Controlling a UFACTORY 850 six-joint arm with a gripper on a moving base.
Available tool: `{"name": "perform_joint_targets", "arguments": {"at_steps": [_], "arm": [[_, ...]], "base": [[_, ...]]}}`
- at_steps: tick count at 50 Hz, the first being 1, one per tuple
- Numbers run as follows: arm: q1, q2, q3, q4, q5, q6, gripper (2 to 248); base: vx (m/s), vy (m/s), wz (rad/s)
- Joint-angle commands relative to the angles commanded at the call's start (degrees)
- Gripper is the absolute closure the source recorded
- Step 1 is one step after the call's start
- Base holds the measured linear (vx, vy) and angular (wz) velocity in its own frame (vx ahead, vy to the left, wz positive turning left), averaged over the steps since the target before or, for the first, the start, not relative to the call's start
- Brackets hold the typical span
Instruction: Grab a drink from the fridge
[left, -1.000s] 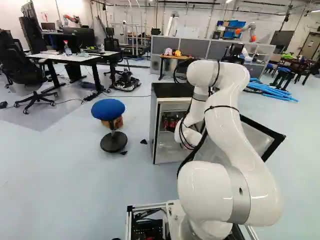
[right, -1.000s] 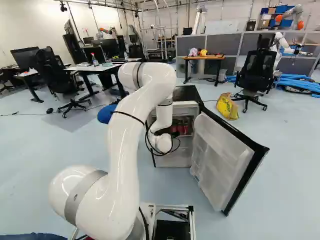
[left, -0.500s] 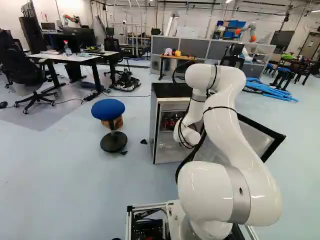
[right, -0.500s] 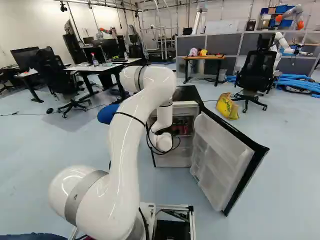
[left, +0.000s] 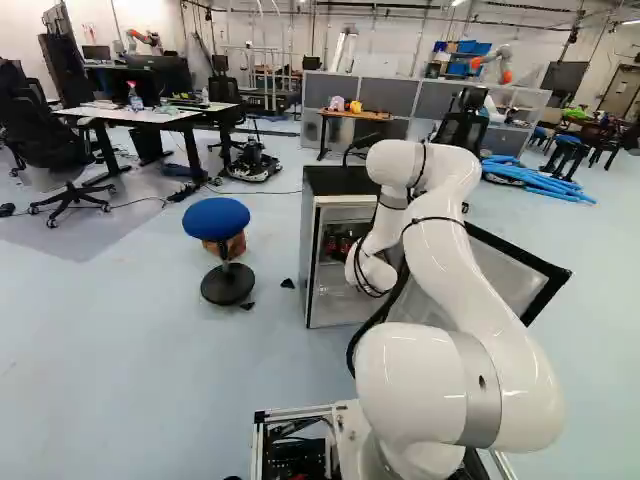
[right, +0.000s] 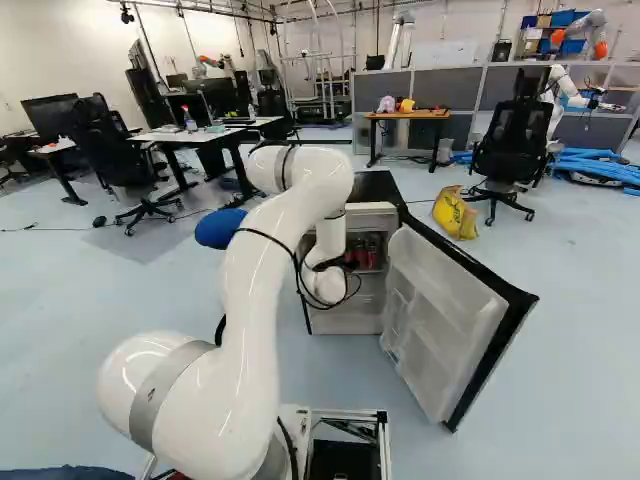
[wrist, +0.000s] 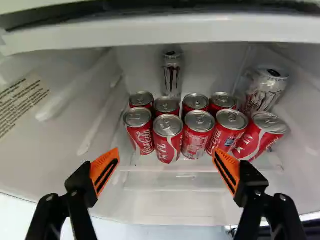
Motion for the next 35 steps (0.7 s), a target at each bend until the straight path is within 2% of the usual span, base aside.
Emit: {"name": "perform_joint_targets", "arguments": {"at_steps": [19, 20, 24, 25, 30, 31, 35], "arm": [[0.0, 0.0, -0.1, 0.0, 0.0, 0.0, 3], [0.0, 0.0, -0.1, 0.0, 0.0, 0.0, 14], [0.0, 0.0, -0.1, 0.0, 0.0, 0.0, 14], [0.0, 0.0, -0.1, 0.0, 0.0, 0.0, 27], [0.0, 0.0, -0.1, 0.0, 0.0, 0.0, 27], [0.0, 0.0, -0.1, 0.0, 0.0, 0.0, 39], [0.0, 0.0, -0.1, 0.0, 0.0, 0.0, 39]], "base": [[0.000, 0.000, 0.000], [0.000, 0.000, 0.000], [0.000, 0.000, 0.000], [0.000, 0.000, 0.000], [0.000, 0.000, 0.000], [0.000, 0.000, 0.000], [0.000, 0.000, 0.000]]}}
